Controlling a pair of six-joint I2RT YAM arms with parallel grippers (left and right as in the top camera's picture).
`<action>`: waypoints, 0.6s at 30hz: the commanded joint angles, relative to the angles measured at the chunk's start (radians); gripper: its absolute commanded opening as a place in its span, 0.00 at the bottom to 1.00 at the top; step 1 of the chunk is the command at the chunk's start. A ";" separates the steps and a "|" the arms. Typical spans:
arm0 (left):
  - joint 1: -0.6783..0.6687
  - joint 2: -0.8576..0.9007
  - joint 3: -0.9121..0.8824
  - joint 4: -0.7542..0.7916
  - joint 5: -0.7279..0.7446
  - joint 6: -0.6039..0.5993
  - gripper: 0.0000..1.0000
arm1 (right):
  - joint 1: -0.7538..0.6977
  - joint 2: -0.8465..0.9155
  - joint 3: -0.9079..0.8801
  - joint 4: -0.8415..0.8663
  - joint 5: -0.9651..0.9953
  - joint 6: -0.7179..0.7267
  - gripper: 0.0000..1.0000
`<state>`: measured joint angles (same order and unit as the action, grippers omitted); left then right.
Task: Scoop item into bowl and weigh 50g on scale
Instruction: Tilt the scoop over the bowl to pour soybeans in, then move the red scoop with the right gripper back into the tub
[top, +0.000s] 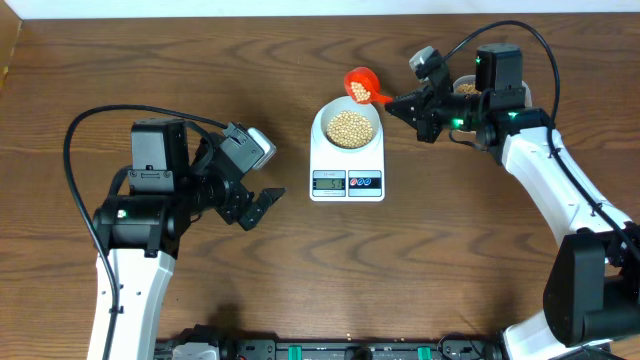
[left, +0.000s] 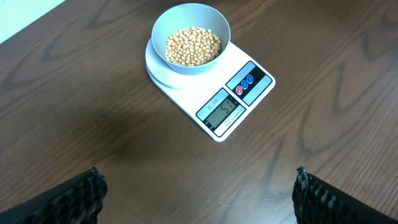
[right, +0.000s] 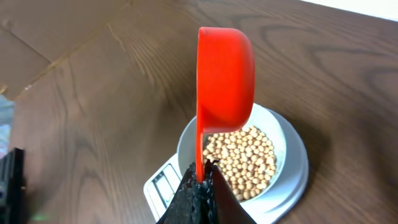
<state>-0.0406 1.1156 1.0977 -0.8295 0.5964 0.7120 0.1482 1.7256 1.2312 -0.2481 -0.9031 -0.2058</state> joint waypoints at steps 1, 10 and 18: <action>0.005 0.003 0.019 0.000 0.002 0.013 0.98 | 0.003 -0.020 0.011 0.003 -0.061 0.046 0.01; 0.005 0.003 0.019 0.000 0.002 0.013 0.98 | -0.067 -0.020 0.011 0.011 -0.061 0.098 0.01; 0.005 0.003 0.019 0.000 0.002 0.013 0.98 | -0.216 -0.020 0.011 0.003 -0.060 0.098 0.01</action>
<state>-0.0406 1.1156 1.0977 -0.8295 0.5964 0.7120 -0.0071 1.7256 1.2312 -0.2420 -0.9470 -0.1192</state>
